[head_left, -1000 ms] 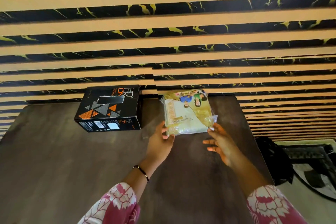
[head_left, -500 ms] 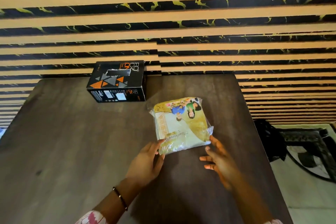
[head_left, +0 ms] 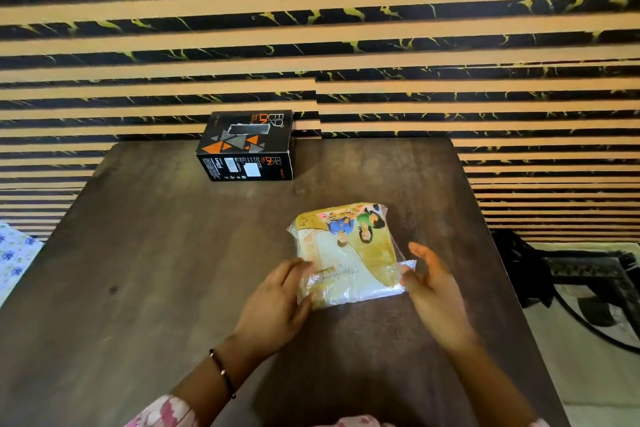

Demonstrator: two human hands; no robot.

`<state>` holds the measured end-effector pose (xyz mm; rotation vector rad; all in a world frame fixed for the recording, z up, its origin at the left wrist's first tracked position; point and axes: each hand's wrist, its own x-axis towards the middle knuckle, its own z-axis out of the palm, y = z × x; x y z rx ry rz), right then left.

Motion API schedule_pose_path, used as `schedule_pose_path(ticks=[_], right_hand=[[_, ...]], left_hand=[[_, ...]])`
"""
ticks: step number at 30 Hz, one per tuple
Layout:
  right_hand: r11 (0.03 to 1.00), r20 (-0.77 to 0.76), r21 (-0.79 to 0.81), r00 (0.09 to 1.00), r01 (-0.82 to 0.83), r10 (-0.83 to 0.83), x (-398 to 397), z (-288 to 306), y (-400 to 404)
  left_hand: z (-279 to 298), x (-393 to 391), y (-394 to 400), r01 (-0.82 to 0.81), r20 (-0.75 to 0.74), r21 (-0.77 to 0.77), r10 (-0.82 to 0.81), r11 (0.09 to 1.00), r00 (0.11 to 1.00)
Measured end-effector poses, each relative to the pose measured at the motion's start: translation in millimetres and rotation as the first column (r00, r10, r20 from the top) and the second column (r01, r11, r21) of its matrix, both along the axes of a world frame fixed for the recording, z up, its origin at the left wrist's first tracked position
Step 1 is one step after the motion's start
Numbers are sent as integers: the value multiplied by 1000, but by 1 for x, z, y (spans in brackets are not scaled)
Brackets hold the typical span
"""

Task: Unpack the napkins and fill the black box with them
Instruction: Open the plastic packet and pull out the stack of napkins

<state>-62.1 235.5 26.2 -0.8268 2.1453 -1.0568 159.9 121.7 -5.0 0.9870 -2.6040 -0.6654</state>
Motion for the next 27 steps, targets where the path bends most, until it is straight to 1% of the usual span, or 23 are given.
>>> schedule_pose_path(ticks=[2, 4, 6, 9, 12, 14, 17, 20, 22, 24, 27], right_hand=[[989, -33, 52, 990, -137, 139, 8, 0, -17], [948, -77, 186, 958, -258, 276, 15, -7, -33], [895, -163, 326, 914, -305, 371, 18, -16, -46], [884, -239, 394, 900, -254, 365, 17, -17, -57], [853, -289, 457, 866, -251, 409, 15, -12, -62], [841, -300, 485, 858, -238, 416, 14, -10, -65], [846, -294, 499, 882, -187, 368, 13, -12, -68], [850, -239, 508, 926, -136, 291, 15, -19, -71], [841, -220, 528, 936, -122, 274, 19, -23, -73], [862, -220, 493, 941, -120, 256, 21, -25, -71], [924, -194, 350, 953, -155, 233, 21, -22, -62]], left_hand=[[2, -22, -9, 44, 69, -24, -42, 999, 997], [-1, -44, -17, 98, 167, -49, -88, 994, 982], [-8, -61, -22, 114, 267, -30, -102, 993, 958], [-23, -68, -21, 92, 330, 14, -91, 996, 940], [-30, -66, -17, 77, 318, 33, -83, 997, 945], [-31, -64, -15, 67, 296, 45, -77, 997, 952], [-32, -62, -10, 33, 268, 66, -50, 997, 962], [-33, -63, -5, 7, 271, 70, -26, 998, 962], [-30, -63, -4, -3, 282, 79, -19, 997, 959], [-28, -63, -4, -11, 291, 96, -17, 995, 957], [-28, -63, -3, -15, 281, 116, -18, 993, 960]])
